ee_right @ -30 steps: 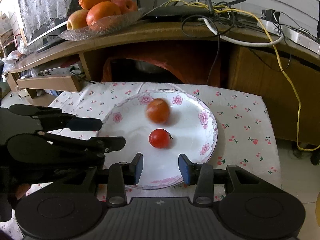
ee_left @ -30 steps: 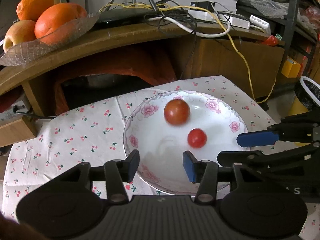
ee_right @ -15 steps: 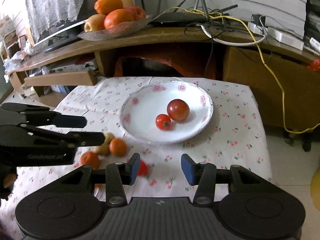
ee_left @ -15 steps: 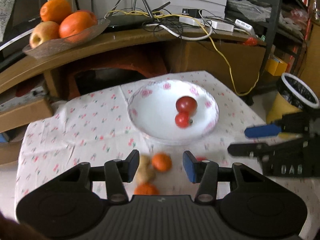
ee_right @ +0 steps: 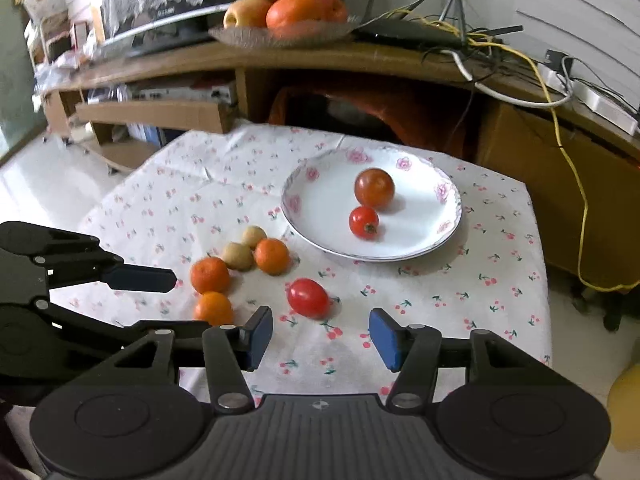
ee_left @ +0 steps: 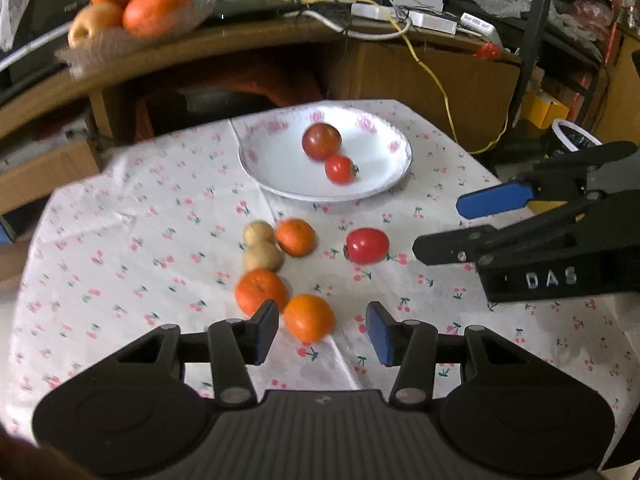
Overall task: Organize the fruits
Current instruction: 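Grasp a tangerine with the left tool while the right grasps a red tomato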
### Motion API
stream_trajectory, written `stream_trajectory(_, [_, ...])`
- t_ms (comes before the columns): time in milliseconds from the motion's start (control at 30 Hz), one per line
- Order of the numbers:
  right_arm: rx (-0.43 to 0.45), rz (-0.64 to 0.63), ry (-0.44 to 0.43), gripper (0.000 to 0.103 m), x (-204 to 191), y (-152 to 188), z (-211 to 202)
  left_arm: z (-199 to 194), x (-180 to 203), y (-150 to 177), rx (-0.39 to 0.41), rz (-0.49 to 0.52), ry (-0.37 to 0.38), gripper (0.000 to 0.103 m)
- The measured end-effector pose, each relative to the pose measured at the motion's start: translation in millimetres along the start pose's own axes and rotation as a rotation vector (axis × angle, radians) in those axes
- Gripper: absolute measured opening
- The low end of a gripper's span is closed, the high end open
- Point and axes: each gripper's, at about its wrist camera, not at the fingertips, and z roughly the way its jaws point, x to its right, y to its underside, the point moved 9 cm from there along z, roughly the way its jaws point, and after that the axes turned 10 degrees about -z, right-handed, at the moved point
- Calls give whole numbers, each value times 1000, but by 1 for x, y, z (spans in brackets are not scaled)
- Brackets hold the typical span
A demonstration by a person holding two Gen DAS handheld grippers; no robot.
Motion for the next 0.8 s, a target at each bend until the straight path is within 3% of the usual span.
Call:
stream_trajectory(133, [-22,5,-20,54,6,3,13,15,-2,12,-34,-32,12,53])
stream_trajectory(367, [-24,-29,-61,54,2,-3,31,29,-8,10,-21,-45,-2,53])
stream_trajectory(600, [-44,-57,-96,53,-7,-6,50,35,-1,11,7,4,-5,52])
stream_trajectory(667, [-57,-68,-102,46,-10,-5,55,35,0,11,14,14,-8,52])
stream_trajectory(733, [-74,-75,-114,32,-13,-4,60,35,-1,10,18,12,-7,51])
stream_trajectory(800, [-73,-82,-109,31,-14,-4,61,35,0,9,25,15,-8,46])
